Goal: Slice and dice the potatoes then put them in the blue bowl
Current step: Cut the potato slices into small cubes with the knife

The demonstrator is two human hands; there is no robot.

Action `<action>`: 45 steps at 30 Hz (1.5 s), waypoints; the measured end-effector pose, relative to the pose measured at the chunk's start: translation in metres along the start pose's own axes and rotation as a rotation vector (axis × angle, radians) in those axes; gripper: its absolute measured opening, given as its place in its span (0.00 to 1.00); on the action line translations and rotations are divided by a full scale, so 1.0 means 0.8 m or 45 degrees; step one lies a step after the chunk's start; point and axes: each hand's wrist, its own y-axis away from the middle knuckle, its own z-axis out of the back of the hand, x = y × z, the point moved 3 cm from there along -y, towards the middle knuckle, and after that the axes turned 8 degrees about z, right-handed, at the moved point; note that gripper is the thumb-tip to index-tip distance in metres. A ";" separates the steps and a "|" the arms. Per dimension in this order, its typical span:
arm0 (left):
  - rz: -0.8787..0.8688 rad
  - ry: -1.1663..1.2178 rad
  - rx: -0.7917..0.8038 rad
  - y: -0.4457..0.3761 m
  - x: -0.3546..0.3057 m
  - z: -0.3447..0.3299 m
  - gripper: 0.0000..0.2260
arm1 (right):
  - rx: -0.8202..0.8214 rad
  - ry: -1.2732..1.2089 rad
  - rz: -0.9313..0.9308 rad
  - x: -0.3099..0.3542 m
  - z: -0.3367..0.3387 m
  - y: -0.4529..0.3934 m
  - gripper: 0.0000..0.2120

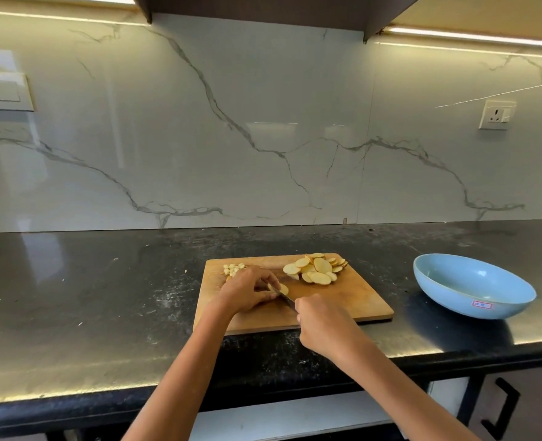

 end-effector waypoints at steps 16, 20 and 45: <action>-0.048 0.077 -0.124 0.008 -0.012 -0.002 0.17 | 0.081 -0.158 -0.117 -0.048 0.036 0.006 0.20; -0.106 0.039 -0.170 0.006 -0.016 -0.007 0.19 | 0.076 -0.161 -0.108 -0.052 0.027 0.005 0.20; -0.135 -0.039 -0.018 0.006 -0.014 -0.007 0.16 | 0.015 -0.177 -0.194 -0.058 0.013 0.001 0.17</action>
